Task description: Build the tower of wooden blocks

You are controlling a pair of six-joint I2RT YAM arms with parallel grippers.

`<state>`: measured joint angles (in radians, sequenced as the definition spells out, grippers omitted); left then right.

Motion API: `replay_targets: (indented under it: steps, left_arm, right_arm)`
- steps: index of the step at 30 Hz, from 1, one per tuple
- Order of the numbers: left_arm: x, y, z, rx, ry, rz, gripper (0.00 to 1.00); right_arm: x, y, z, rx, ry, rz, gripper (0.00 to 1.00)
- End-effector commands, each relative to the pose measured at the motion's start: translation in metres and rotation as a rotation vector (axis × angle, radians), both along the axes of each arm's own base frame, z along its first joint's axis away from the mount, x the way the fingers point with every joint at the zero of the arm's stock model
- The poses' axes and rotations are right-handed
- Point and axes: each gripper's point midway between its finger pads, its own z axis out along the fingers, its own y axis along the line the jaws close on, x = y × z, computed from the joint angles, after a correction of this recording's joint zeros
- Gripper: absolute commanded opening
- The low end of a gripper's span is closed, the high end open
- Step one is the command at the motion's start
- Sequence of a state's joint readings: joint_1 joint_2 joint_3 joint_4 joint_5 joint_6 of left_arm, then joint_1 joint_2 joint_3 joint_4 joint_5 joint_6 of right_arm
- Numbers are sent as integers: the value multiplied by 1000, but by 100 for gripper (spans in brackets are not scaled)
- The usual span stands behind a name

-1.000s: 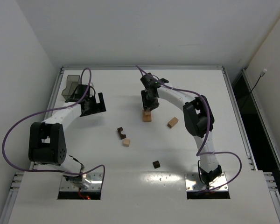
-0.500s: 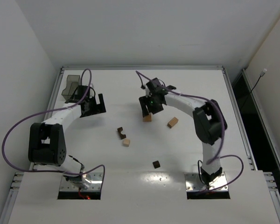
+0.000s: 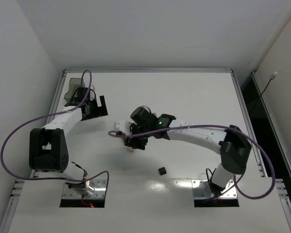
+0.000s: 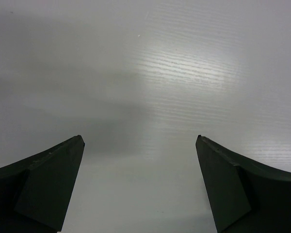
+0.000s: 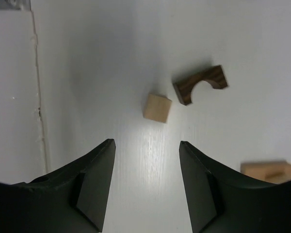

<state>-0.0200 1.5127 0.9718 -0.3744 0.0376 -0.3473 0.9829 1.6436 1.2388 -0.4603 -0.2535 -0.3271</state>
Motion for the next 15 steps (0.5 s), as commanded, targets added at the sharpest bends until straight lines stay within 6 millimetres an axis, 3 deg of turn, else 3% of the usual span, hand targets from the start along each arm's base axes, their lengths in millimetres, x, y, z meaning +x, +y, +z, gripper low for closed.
replay_targets:
  steps: [1,7,15]
  left_arm:
    - [16,7,18,2,-49,3,100]
    - [14,20,19,-14,-53,35,100]
    - [16,20,18,-30,-53,31,100]
  right_arm:
    - [5,17,-23,-110,-101,96,52]
    - [9,25,-63,-213,-52,77,52]
    - [21,34,-76,-215,-9,12,51]
